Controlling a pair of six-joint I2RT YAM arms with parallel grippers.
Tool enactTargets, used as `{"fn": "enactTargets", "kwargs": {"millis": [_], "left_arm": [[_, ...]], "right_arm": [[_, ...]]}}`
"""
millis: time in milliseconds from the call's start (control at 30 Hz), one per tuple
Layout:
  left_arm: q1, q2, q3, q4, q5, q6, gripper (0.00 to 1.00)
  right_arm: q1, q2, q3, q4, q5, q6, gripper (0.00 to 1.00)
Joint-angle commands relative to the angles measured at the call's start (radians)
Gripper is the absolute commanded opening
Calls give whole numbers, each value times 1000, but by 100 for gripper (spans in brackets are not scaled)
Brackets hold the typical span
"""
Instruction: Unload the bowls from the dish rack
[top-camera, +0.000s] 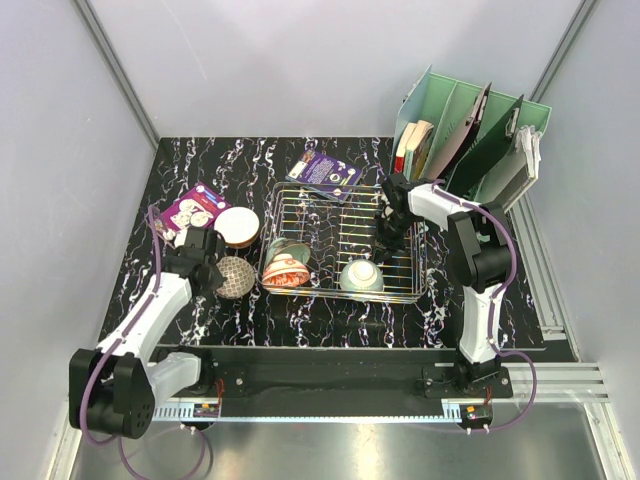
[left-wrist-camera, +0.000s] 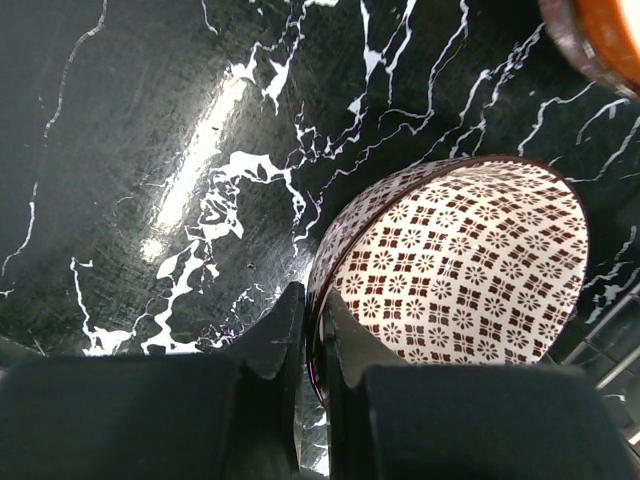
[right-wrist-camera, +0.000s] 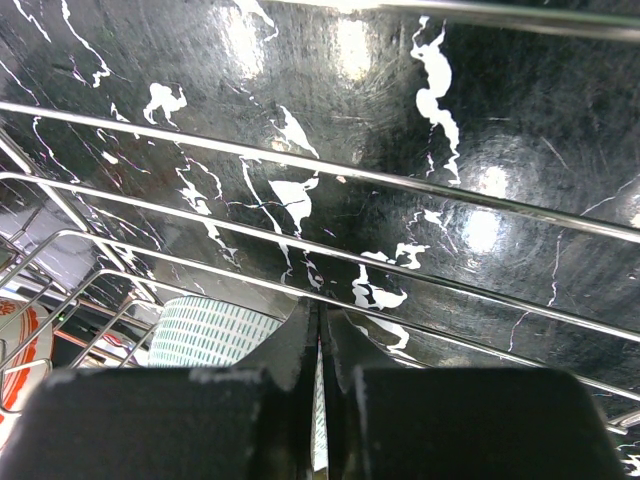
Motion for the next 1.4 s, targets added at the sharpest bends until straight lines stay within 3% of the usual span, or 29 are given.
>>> {"fn": "enactTargets", "kwargs": {"millis": [0, 167, 367, 433, 667, 800, 1033, 1367], "left_arm": [[5, 8, 0, 107, 15, -9, 0], [5, 30, 3, 119, 9, -4, 0], [3, 71, 34, 98, -28, -12, 0], [5, 82, 48, 74, -34, -21, 1], [3, 50, 65, 52, -76, -21, 33], [5, 69, 75, 37, -79, -12, 35], [5, 2, 97, 15, -116, 17, 52], [3, -69, 281, -61, -159, 96, 55]], "right_arm": [[10, 2, 7, -75, 39, -28, 4], [10, 2, 7, -78, 43, -30, 6], [10, -7, 4, -80, 54, -36, 28], [10, -10, 1, -80, 60, -37, 30], [10, -12, -10, -77, 53, -33, 34], [11, -15, 1, -78, 56, -30, 40], [10, -24, 7, -94, 60, -16, 48], [8, -100, 2, -160, 145, 9, 58]]}}
